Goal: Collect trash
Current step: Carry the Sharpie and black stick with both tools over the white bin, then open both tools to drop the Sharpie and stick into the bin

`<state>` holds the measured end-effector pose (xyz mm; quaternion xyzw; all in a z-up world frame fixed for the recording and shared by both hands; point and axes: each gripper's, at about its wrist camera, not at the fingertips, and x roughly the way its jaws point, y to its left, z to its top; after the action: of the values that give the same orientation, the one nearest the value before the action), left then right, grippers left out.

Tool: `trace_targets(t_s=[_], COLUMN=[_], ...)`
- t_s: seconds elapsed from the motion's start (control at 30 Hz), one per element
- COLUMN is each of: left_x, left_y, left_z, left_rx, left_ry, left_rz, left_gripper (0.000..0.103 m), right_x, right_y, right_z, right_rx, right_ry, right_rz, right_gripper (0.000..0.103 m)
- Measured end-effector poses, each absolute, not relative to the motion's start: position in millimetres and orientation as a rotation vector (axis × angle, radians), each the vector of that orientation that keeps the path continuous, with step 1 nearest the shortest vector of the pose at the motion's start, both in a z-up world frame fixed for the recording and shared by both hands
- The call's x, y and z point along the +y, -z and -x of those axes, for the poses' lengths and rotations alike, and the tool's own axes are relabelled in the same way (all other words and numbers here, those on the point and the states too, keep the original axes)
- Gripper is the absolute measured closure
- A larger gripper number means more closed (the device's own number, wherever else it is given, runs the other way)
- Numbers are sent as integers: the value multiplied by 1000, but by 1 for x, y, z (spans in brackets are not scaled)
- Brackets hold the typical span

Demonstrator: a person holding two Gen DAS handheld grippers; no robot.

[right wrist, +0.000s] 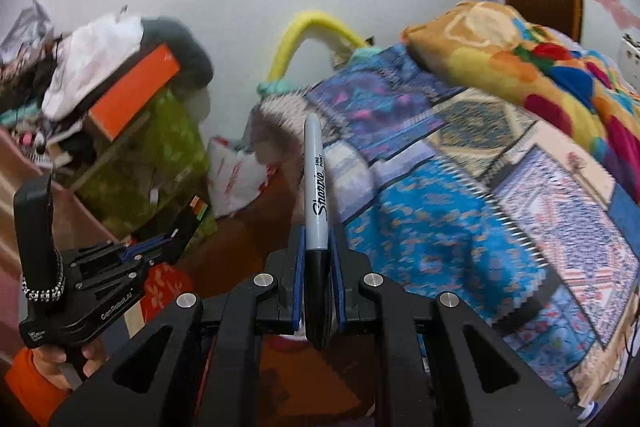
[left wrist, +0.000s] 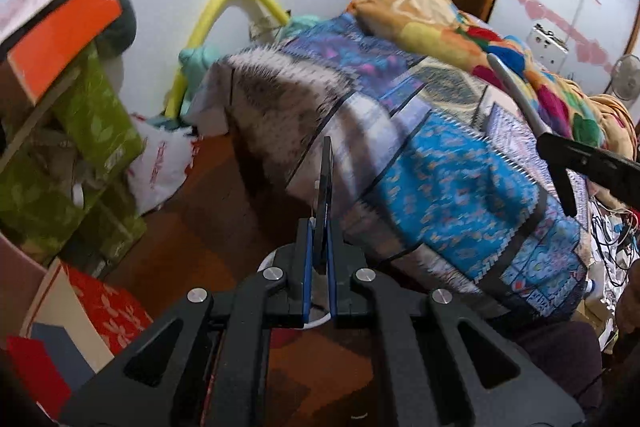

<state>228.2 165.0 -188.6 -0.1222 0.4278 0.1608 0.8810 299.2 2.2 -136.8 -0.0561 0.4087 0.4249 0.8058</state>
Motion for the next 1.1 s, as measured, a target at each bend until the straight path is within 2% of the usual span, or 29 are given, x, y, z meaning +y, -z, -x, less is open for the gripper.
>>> trace_targets(t_s=[0.57,0.73,0.9,0.93,1.0,1.07,1.1], left_x=[217,229,235,236,238,242,243], left_y=[324,354,357,356,356,358,359], left_z=[-236,-241,-257,-259,-264,-265,-265], left_rx=[1099,1147,1128,1119,1126,1131,1132], left_ry=[-356,-369,-366,-369,-384,-400,-408], left_rz=[465,518,524,518,491,490,493], left_gripper=[98,98,98,96,85,78,78], right_x=[109,129,144,146,147,147,146], right_y=[274,292,295,297,299,301,302], right_z=[-296,-303,-316,-318,-321,-321,-322], right_rx=[1214,1251,1288,1294,1292,1283,1287], right_ry=[-973,-980,-1008,-1006,-980,-955,-954], right_rz=[313,325,266,261,282,315,323], right_gripper=[92,92,91,91,91,90,89])
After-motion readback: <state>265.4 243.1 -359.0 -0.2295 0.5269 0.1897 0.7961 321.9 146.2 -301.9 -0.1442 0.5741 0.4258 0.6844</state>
